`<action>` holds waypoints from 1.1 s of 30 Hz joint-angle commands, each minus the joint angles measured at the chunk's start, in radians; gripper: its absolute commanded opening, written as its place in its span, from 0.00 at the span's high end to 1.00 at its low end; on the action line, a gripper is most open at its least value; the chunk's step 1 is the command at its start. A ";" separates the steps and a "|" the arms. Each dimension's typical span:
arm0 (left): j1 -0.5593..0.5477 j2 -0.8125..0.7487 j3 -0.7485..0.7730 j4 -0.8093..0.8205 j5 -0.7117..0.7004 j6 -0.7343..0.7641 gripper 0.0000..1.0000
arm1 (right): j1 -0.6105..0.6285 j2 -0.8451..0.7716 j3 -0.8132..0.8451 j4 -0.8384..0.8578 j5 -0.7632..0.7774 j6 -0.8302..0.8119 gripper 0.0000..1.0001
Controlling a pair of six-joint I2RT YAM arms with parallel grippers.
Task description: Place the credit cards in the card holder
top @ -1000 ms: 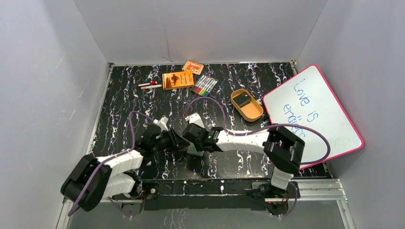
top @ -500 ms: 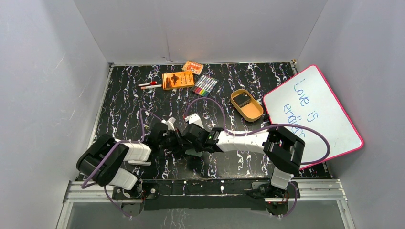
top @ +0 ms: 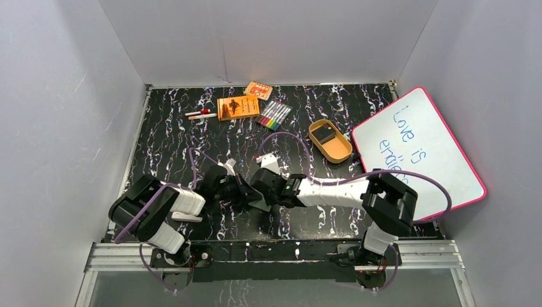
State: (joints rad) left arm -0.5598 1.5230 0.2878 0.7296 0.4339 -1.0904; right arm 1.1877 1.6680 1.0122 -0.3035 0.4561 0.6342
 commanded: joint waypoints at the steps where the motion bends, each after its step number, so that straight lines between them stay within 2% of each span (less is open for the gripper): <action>1: 0.004 0.082 -0.028 -0.170 -0.170 0.042 1.00 | 0.001 -0.077 -0.030 -0.040 0.062 0.095 1.00; 6: 0.004 0.107 -0.029 -0.134 -0.145 0.031 1.00 | 0.000 -0.114 -0.059 -0.032 0.059 0.128 1.00; 10: 0.005 0.015 -0.018 -0.140 -0.114 0.044 0.98 | -0.007 -0.187 -0.075 -0.026 0.051 0.122 1.00; 12: 0.005 -0.070 -0.005 -0.186 -0.118 0.054 0.79 | -0.009 -0.242 -0.078 -0.020 0.050 0.095 1.00; 13: 0.005 -0.113 0.005 -0.218 -0.122 0.063 0.65 | -0.008 -0.271 -0.078 -0.014 0.048 0.077 1.00; 14: 0.005 -0.154 0.021 -0.262 -0.129 0.074 0.56 | -0.008 -0.296 -0.077 -0.012 0.046 0.058 1.00; 16: 0.004 -0.228 0.063 -0.362 -0.144 0.106 0.44 | -0.008 -0.343 -0.071 -0.014 0.040 0.027 1.00; 19: 0.005 -0.309 0.112 -0.488 -0.164 0.159 0.35 | -0.008 -0.384 -0.062 -0.006 -0.005 -0.021 1.00; 24: 0.005 -0.345 0.117 -0.547 -0.171 0.203 0.31 | -0.008 -0.404 -0.091 0.061 -0.081 -0.027 1.00; 30: 0.003 -0.313 0.083 -0.394 -0.071 0.177 0.30 | -0.008 -0.391 -0.127 0.111 -0.101 -0.019 1.00; 33: 0.002 -0.275 0.095 -0.377 -0.044 0.184 0.30 | -0.009 -0.395 -0.143 0.112 -0.083 -0.013 1.00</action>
State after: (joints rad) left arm -0.5583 1.2209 0.3805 0.3004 0.3256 -0.9230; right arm 1.1835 1.2827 0.8825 -0.2527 0.3656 0.6235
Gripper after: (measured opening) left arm 0.700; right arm 0.053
